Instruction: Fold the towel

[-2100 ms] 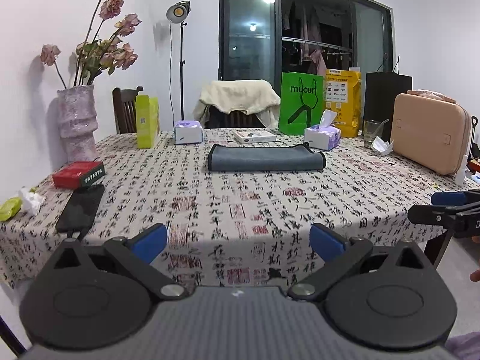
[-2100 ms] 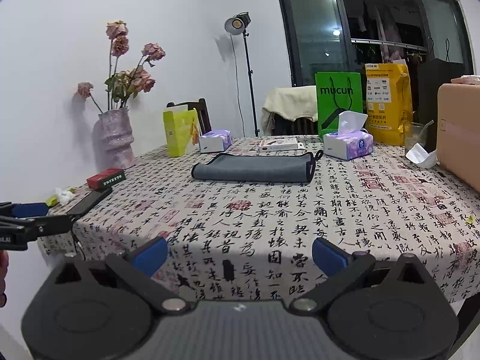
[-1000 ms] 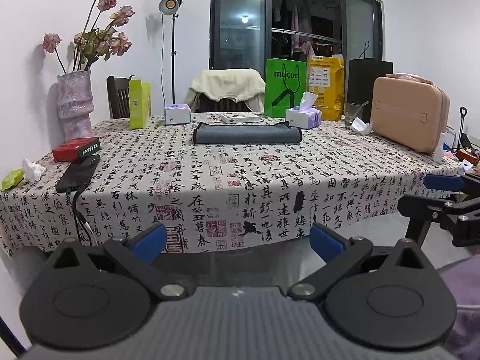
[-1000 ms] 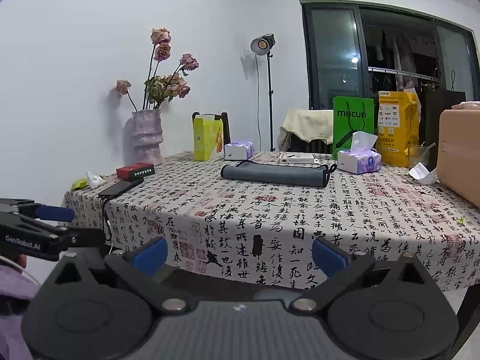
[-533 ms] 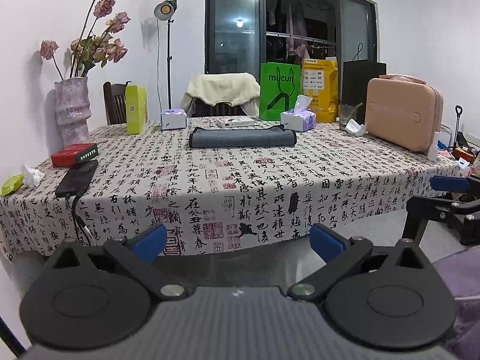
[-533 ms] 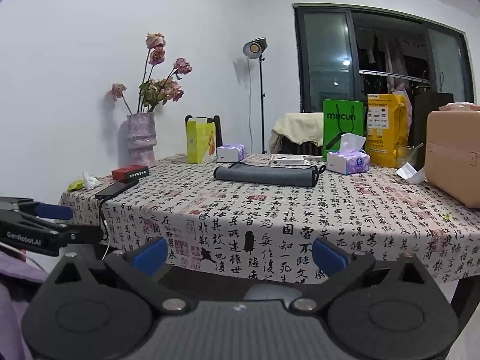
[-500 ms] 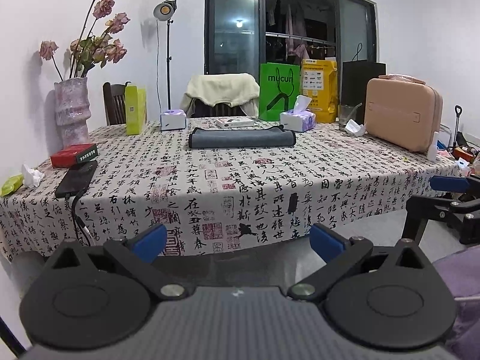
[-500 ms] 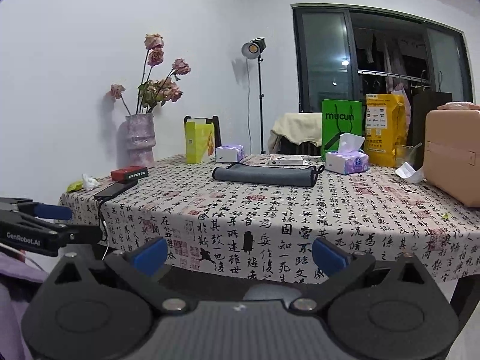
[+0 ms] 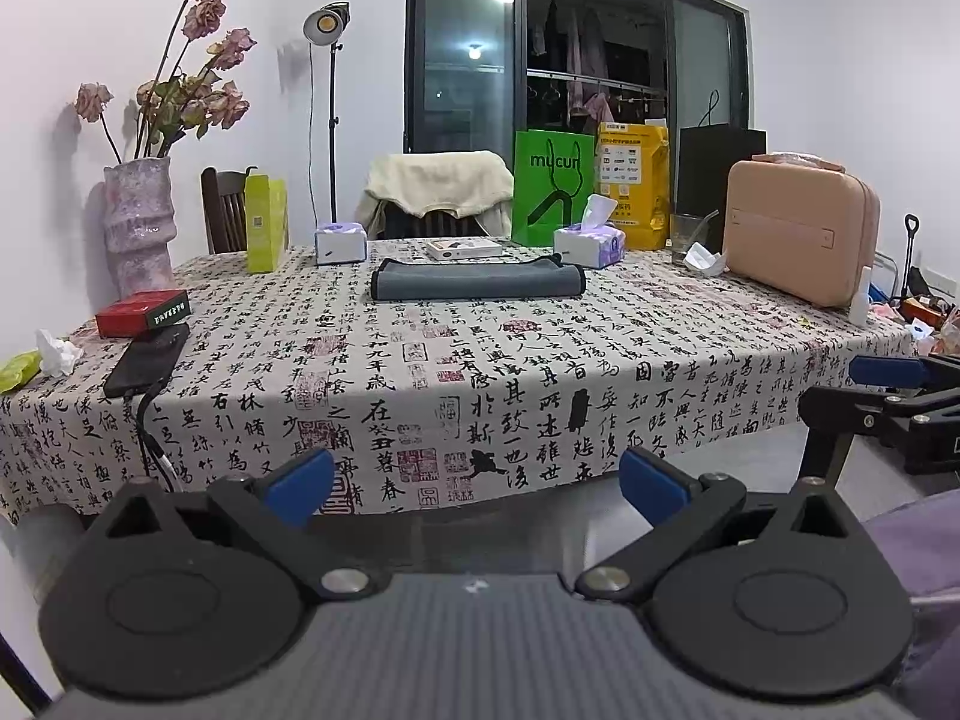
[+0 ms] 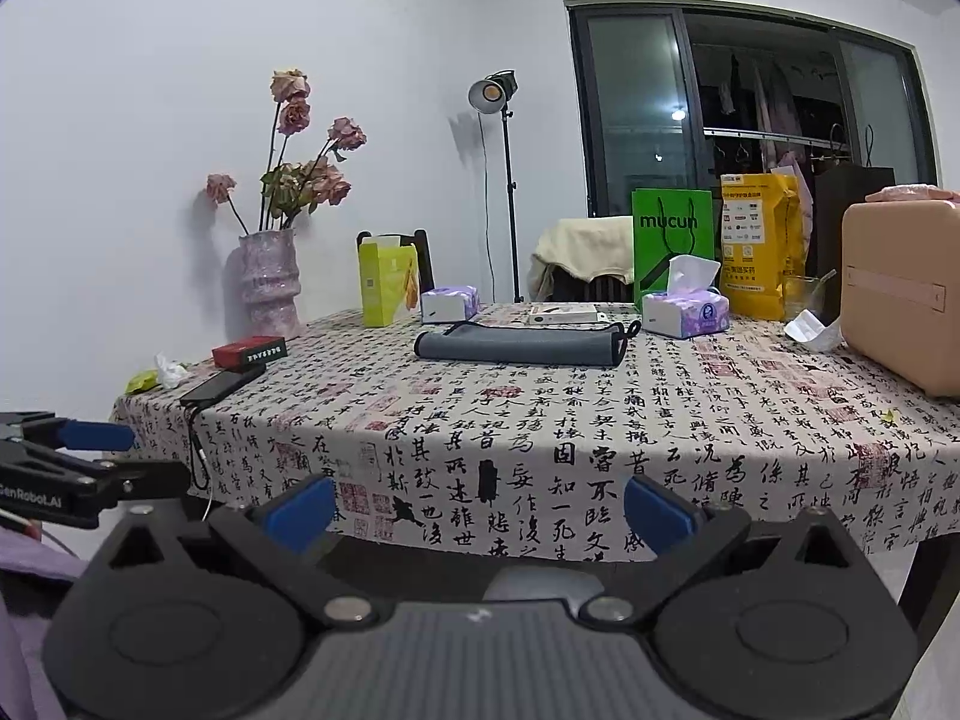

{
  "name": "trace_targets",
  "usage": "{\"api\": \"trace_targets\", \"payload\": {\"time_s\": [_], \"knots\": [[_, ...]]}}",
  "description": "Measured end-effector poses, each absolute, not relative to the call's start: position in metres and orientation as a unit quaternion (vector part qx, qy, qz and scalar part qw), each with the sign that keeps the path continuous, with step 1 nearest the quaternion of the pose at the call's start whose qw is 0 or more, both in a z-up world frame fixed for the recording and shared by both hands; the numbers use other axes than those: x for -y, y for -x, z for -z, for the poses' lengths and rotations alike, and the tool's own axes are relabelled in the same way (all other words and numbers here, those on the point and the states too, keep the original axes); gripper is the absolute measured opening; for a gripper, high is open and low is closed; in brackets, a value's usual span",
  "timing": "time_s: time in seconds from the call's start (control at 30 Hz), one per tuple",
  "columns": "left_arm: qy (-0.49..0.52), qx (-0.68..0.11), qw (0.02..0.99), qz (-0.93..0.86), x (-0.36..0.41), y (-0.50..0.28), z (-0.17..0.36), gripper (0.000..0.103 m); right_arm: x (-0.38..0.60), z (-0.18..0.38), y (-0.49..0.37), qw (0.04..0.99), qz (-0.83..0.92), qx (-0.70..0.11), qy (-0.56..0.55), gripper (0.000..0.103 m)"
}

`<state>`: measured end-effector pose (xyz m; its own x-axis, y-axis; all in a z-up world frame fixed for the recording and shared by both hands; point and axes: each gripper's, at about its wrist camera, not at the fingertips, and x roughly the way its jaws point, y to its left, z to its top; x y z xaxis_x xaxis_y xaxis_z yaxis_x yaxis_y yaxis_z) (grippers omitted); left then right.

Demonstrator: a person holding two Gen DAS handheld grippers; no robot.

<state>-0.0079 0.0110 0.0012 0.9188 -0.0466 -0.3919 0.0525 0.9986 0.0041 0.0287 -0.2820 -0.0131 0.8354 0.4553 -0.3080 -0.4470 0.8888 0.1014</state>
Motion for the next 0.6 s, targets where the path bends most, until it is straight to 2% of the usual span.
{"api": "trace_targets", "payload": {"time_s": [0.6], "knots": [[-0.008, -0.199, 0.98, 0.026, -0.0102, 0.0084, -0.0007, 0.103, 0.2793, 0.0141, -0.0289, 0.956, -0.241, -0.166, -0.011, 0.103]]}}
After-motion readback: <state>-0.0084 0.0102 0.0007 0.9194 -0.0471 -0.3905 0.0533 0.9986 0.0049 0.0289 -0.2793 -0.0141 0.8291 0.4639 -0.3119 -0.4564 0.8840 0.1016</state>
